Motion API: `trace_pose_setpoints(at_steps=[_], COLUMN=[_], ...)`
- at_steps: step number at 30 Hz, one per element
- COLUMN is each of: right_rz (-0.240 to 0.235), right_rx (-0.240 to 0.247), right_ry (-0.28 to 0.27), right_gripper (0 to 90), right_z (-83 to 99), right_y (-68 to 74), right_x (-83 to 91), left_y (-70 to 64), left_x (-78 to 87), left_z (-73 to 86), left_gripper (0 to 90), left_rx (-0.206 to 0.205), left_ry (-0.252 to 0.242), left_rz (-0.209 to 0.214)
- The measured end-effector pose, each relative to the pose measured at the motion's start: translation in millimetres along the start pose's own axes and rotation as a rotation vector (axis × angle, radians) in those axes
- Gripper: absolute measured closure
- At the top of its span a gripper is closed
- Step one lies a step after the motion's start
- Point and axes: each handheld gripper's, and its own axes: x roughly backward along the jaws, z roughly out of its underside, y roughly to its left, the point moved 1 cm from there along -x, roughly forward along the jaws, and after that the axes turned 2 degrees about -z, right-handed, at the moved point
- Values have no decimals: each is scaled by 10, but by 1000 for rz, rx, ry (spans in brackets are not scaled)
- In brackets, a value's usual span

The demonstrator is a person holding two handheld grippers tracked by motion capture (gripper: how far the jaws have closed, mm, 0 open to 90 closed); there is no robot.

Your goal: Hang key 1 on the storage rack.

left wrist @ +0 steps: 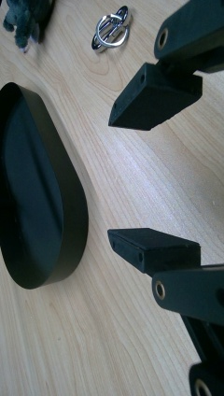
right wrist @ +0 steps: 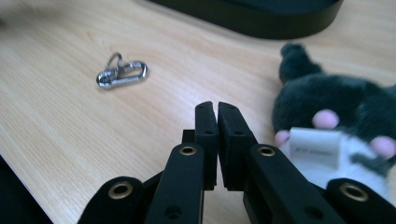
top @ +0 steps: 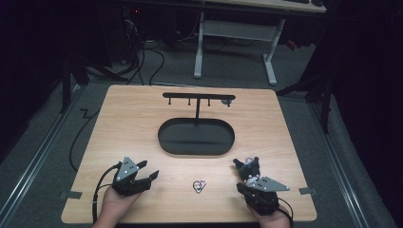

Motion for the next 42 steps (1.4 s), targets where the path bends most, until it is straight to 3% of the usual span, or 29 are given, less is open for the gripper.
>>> trace_pose_setpoints(at_steps=[7, 16, 19, 27, 31, 35, 38, 42], right_rz=[31, 91, 90, 64, 65, 65, 72, 77], right_rx=[-8, -84, -99, -81, -68, -70, -69, -76], right_ry=[46, 34, 32, -5, -42, -88, -96, -86], right_gripper=[876, 875, 873, 844, 839, 829, 806, 772], right_z=[69, 146, 153, 81, 6, -87, -140, -179], right_y=[-83, -385, -413, -354, -299, -296, -323, -365], right_x=[-57, 32, 38, 99, 202, 340, 408, 449], left_y=[-5, -25, -26, -79, -102, -113, -111, -85], left_x=[2, -15, -14, 38, 73, 112, 121, 140], left_z=[-2, -3, -4, -64, -99, 12, 62, 75], left_gripper=[400, 401, 401, 398, 386, 385, 373, 373], left_rx=[1, -1, -2, -13, 2, -9, -27, -14], left_ry=[1, 6, 6, -6, -5, 21, 27, 11], left_rz=[4, 11, 12, 24, 36, 38, 31, 36])
